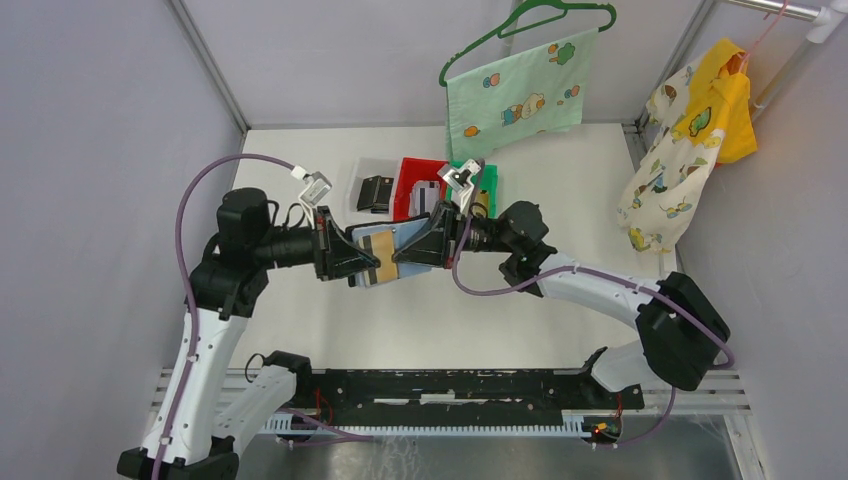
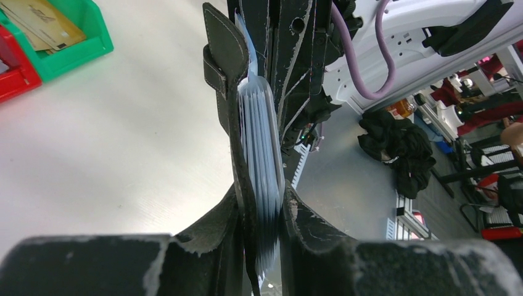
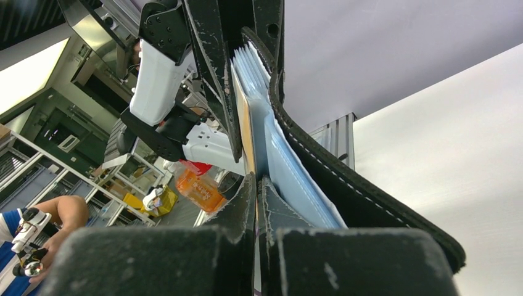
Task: Take the credit cards out of the card holder
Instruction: Remove the credit card from the card holder.
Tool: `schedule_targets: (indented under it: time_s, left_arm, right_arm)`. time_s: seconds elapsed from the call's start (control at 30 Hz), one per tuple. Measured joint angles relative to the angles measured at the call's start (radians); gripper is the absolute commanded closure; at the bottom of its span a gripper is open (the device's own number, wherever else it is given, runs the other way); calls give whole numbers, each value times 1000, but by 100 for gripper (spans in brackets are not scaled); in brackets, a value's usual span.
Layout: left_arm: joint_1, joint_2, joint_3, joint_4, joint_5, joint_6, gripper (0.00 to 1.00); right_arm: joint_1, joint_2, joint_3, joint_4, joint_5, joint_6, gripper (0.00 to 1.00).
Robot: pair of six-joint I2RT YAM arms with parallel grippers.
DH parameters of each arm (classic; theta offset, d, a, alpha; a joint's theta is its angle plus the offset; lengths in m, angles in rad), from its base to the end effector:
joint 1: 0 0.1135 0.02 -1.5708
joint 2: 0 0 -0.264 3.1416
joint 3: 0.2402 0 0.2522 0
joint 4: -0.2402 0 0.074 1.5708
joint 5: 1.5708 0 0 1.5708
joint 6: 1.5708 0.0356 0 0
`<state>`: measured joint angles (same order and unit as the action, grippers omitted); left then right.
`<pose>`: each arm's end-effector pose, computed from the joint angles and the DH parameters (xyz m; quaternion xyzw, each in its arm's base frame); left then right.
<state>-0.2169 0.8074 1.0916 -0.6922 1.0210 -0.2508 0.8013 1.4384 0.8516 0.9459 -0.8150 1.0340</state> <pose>0.1310 -0.0599 0.3938 0.2560 0.7336 -0.5083 0.3715 0.2002 0.2439 0.3241 -0.2629 0.5571 0.7365 0.2794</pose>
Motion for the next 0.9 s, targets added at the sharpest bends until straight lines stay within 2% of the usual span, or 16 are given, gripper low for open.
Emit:
schedule_targets:
  time_s: [0.33,0.6,0.7,0.8,0.9]
  left_arm:
    - [-5,26,0,14,63,-14,81]
    - [-5,32,0,15,88,-17,86]
    - [-5,37,0,18,89,-24,86]
    - [-5,45,0,23,82,-26,84]
    - [-3,52,0,33,58,-34,78]
  right_arm:
    - [-11,-39,-56,52,11,24,100]
    - [-24,-43,-61,56,12,29,99]
    - [-24,-42,-61,56,12,34,70]
    - [-24,-39,-54,62,6,41,58]
    - [-24,-25,-28,61,0,39,52]
